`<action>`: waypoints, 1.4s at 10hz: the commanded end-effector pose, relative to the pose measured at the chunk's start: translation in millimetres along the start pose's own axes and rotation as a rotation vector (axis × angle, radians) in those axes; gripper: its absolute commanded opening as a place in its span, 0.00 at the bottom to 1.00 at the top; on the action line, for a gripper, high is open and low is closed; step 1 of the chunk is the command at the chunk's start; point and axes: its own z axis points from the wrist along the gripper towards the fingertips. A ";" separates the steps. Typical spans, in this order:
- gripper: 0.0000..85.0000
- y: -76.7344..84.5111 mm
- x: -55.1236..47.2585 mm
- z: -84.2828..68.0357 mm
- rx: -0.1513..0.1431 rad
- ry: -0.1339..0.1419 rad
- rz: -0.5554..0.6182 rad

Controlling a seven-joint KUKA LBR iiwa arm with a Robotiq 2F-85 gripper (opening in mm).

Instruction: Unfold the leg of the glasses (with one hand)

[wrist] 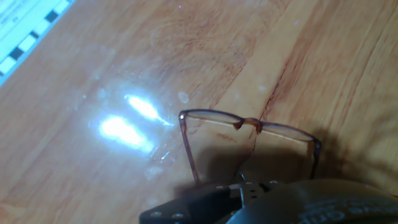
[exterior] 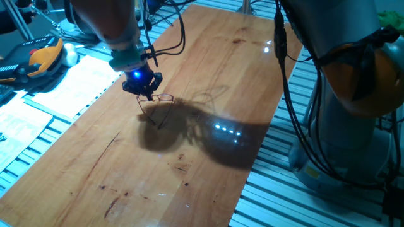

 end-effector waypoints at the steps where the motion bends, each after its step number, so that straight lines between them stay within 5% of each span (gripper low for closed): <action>1: 0.00 0.6 0.9 3.5 -0.003 0.001 0.001; 4: 0.00 2.4 4.5 9.8 -0.016 0.012 -0.006; 7: 0.00 8.8 20.4 20.8 -0.034 0.000 0.010; 14: 0.00 12.7 28.7 28.0 -0.064 -0.010 0.064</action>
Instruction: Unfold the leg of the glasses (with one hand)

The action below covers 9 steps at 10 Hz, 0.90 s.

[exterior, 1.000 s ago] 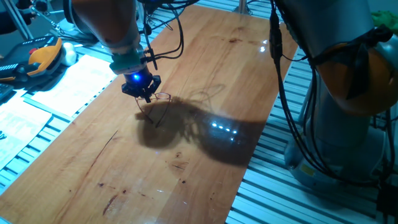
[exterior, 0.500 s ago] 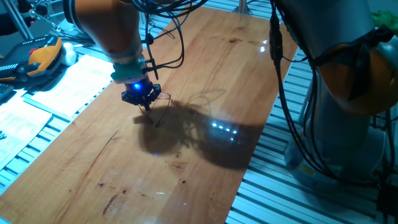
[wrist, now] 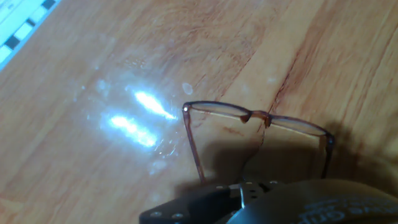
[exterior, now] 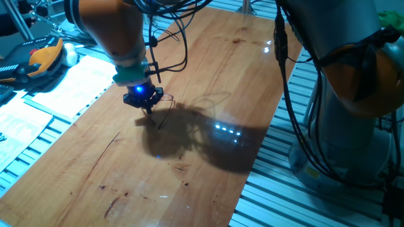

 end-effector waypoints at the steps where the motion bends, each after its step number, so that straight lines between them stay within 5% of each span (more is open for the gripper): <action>1: 0.00 0.1 0.8 1.2 0.001 -0.005 0.004; 4: 0.00 0.7 1.4 3.9 -0.006 -0.010 0.025; 8: 0.00 5.0 9.1 -2.2 -0.069 -0.043 0.153; 9: 0.00 4.9 8.7 -2.6 -0.041 -0.045 0.132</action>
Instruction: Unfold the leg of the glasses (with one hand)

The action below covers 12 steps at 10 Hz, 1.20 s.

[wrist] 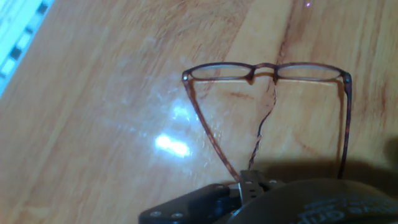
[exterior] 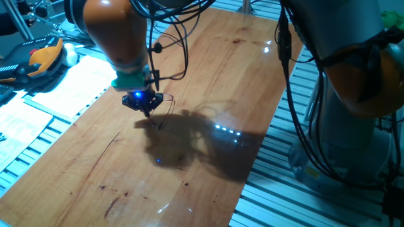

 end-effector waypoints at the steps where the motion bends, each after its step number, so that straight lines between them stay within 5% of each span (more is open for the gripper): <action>1: 0.00 -0.2 -0.8 -0.7 0.020 -0.007 -0.023; 4: 0.00 0.5 -15.2 -5.0 0.077 0.003 -0.099; 6: 0.00 0.9 -21.5 -2.3 0.078 -0.004 -0.101; 12: 0.00 1.0 -15.1 -1.9 0.092 0.015 -0.057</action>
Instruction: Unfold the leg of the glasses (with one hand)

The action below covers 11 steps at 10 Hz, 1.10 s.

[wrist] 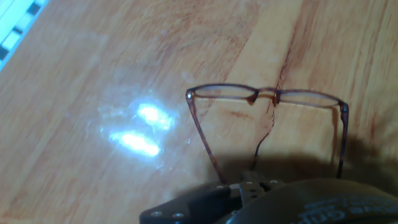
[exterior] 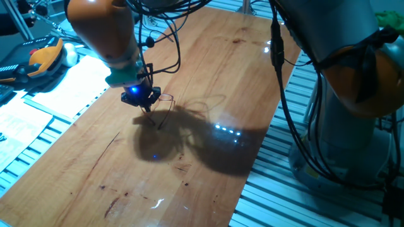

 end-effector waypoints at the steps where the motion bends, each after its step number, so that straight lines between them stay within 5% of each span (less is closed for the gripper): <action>1: 0.00 -0.7 -0.4 -0.1 0.011 -0.001 -0.021; 3: 0.00 -2.8 -2.1 -0.7 0.000 0.042 -0.151; 4: 0.00 -2.8 -2.1 -0.7 -0.062 0.120 -0.224; 5: 0.00 -2.8 -2.1 -0.7 -0.074 0.144 -0.249; 11: 0.00 -2.3 -3.1 0.4 -0.042 0.104 -0.210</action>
